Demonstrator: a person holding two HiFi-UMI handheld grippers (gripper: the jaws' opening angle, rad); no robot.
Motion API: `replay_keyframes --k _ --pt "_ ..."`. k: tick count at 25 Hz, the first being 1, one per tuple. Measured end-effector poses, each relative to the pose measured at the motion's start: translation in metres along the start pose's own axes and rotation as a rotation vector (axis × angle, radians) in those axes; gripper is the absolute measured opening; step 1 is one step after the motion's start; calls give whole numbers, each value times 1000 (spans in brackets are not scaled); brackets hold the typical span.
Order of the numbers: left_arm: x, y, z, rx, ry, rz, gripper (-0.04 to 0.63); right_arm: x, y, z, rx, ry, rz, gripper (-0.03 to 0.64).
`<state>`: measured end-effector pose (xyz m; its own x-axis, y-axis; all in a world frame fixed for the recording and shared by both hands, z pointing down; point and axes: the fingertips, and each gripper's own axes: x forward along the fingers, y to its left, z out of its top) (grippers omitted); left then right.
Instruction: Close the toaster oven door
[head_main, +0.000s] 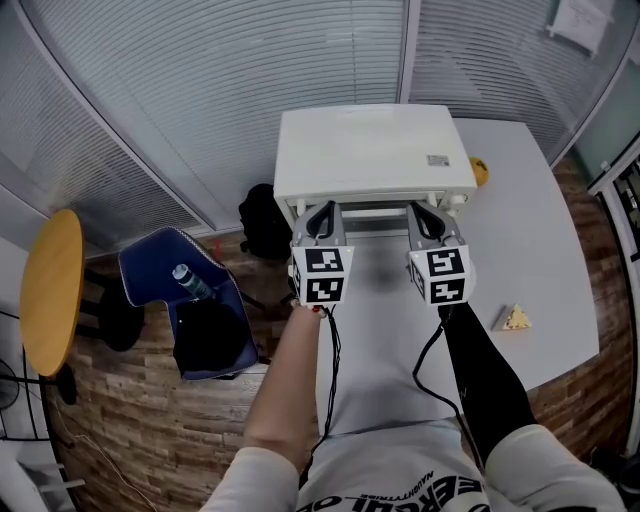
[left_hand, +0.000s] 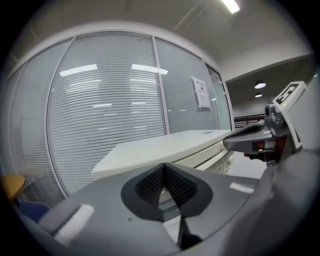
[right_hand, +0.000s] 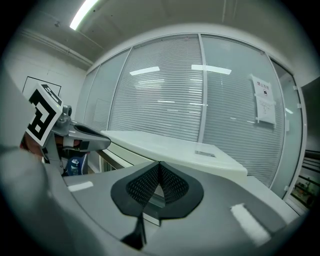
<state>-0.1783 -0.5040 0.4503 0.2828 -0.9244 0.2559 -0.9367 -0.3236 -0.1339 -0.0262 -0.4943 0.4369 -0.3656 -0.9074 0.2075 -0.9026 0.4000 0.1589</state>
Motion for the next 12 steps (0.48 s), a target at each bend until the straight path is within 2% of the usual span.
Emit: replay_keyframes --k 5,12 --pt "-14 -3 9 8 -27 -7 57 -14 -2 10 0 -27 -19 2" --pt "-59 -25 36 9 -101 -23 57 -64 -4 28 1 -89 -24 2"
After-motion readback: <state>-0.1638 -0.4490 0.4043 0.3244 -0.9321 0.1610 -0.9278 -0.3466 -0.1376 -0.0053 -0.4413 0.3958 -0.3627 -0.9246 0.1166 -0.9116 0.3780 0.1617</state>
